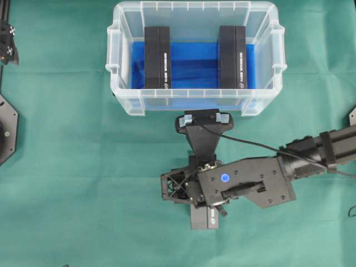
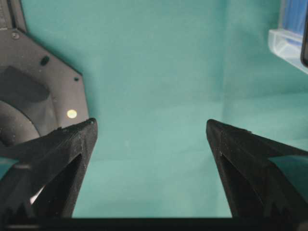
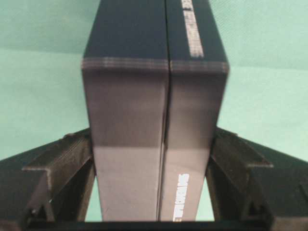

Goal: Take out the box from the case.
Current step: 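Lower the box onto the table in front of the case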

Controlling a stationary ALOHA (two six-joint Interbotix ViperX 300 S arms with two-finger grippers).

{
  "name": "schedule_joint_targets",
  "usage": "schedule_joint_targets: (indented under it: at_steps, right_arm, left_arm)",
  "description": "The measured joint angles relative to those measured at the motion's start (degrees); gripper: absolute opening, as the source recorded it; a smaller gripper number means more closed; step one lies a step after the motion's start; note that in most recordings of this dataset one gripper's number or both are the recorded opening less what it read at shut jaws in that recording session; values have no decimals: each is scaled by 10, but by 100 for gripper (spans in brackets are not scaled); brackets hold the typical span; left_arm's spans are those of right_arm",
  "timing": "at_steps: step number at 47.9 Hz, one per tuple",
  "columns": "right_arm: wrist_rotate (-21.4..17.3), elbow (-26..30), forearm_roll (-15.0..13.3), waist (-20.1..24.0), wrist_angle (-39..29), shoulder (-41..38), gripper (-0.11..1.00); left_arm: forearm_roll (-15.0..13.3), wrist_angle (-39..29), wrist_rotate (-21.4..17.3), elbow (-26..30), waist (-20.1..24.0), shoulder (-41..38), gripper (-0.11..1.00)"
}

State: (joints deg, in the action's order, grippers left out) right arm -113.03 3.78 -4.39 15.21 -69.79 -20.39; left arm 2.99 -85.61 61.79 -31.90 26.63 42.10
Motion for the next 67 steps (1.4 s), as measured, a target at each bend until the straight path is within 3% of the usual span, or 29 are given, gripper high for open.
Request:
schedule_joint_targets:
  at_steps: [23, 57, 63, 67]
  right_arm:
    - [6, -21, -7, -11, 47, -3, 68]
    - [4, -21, -7, -11, 46, -3, 68]
    - [4, -20, -8, -10, 33, -2, 92]
    - [4, -18, -15, -9, 26, -2, 96]
  left_arm:
    - [1, 0, 0, 0, 0, -2, 97]
    - [0, 0, -2, -1, 0, 0, 97]
    - [1, 0, -2, -1, 0, 4, 97]
    - [1, 0, -2, 0, 0, 3, 97]
